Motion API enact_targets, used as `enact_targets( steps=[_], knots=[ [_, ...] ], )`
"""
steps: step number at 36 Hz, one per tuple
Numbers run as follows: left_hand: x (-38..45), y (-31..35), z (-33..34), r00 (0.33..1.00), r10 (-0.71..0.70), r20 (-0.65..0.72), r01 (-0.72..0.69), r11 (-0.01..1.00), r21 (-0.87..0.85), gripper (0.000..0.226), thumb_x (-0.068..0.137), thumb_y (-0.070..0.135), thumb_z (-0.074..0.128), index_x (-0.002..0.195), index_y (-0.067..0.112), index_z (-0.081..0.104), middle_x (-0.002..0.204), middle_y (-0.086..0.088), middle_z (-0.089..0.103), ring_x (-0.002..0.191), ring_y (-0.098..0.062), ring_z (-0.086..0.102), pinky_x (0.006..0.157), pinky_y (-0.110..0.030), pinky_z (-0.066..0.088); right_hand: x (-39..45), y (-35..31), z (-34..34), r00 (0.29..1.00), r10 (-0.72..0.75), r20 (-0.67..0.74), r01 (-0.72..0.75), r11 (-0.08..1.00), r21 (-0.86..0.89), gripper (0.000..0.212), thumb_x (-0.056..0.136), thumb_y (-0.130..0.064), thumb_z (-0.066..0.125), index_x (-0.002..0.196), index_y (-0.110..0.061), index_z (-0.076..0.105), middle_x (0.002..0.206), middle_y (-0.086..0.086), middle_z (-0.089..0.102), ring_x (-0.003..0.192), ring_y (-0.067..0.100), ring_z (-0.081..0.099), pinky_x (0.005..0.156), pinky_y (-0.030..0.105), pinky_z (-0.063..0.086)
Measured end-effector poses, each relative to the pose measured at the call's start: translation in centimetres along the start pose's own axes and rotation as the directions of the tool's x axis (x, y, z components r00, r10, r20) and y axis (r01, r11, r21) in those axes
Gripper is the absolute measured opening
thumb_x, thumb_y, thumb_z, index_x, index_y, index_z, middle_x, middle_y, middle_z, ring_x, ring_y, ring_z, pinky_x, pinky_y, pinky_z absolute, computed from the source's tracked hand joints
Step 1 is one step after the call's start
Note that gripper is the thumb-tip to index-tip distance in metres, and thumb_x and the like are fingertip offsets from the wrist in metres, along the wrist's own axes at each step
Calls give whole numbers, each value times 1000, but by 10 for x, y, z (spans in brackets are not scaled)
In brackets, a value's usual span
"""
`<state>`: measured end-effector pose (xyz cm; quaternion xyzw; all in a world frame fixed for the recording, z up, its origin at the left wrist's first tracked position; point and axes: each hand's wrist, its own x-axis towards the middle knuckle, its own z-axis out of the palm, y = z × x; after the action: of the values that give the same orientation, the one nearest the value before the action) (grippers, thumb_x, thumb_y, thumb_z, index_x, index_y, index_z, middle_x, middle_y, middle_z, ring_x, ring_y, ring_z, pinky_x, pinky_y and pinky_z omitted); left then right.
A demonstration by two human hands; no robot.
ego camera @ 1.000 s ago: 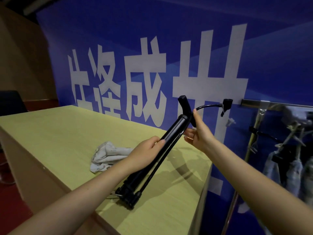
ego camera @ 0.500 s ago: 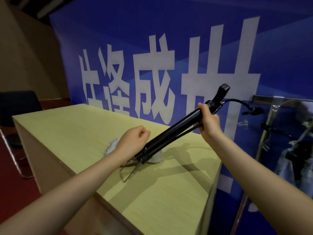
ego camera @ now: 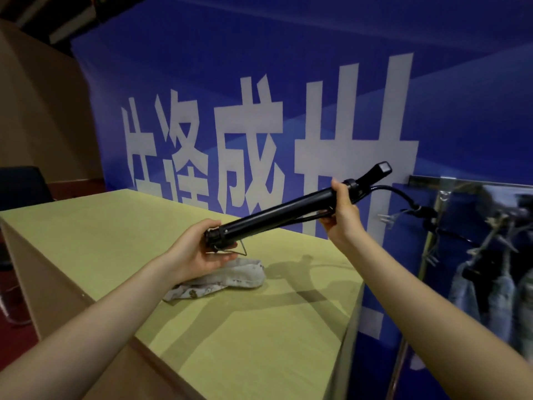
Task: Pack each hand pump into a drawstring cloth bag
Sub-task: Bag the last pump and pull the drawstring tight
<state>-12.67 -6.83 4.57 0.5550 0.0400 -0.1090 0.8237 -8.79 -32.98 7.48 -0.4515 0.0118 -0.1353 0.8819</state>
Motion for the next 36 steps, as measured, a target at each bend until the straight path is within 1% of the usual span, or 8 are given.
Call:
enact_targets(
  steps=[4,9,12,15,23,27,32,36],
  knots=[
    [8,-12,7,1000,20,-10,-21,998,-65,23,90,21,64,103,2,59,102,-19,59,95,-30,59,66,-31,61,-7,8,-3,991,92,98,-98,994,53,19,87,-31,67,89,-13,60,79,2,65,79,17,63,83,34,52],
    [21,-31,18,982,176,-64,-183,976,-118,18,98,22,53,86,9,58,89,-10,59,84,-20,56,63,-28,54,-24,38,7,956,239,167,-203,957,-209,38,84,-42,68,107,-12,62,104,8,70,102,26,63,85,40,49],
    [25,-36,13,971,223,-80,-231,966,-115,19,99,19,50,83,10,56,89,-10,55,84,-19,53,68,-30,50,-25,42,9,920,329,214,-273,928,-253,50,83,-45,68,116,-7,62,111,15,70,103,32,66,81,40,54],
    [26,-39,6,963,252,-95,-262,958,-116,18,98,17,50,82,11,55,86,-8,54,83,-18,53,65,-29,51,-27,43,11,893,369,258,-316,921,-226,42,85,-40,68,107,-4,61,110,19,70,100,37,68,90,45,54],
    [27,-53,-12,952,267,-149,-294,934,-202,18,97,16,52,80,11,56,79,-6,59,80,-17,56,65,-28,47,-37,64,27,890,331,314,-289,941,-175,36,88,-30,66,109,-2,59,108,20,68,102,37,67,94,47,52],
    [26,-53,-8,936,310,-165,-339,921,-194,20,97,16,50,79,11,54,78,-6,55,79,-17,54,66,-29,46,-43,77,32,905,264,335,-207,959,-195,26,88,-27,66,95,-3,66,98,18,71,98,31,69,91,42,55],
    [24,-36,-11,918,319,-234,-300,947,113,21,100,24,47,94,7,58,93,-9,58,88,-20,58,68,-31,54,-39,74,34,920,214,328,-151,967,-208,16,91,-18,62,91,-2,64,96,19,70,100,33,68,89,42,56],
    [31,-23,-36,840,500,-208,-236,683,691,32,101,39,39,99,17,63,97,-2,62,85,-18,58,69,-29,46,-34,68,35,922,179,344,-92,963,-254,16,92,-17,61,92,-1,66,96,18,71,100,33,69,89,43,56]
  ],
)
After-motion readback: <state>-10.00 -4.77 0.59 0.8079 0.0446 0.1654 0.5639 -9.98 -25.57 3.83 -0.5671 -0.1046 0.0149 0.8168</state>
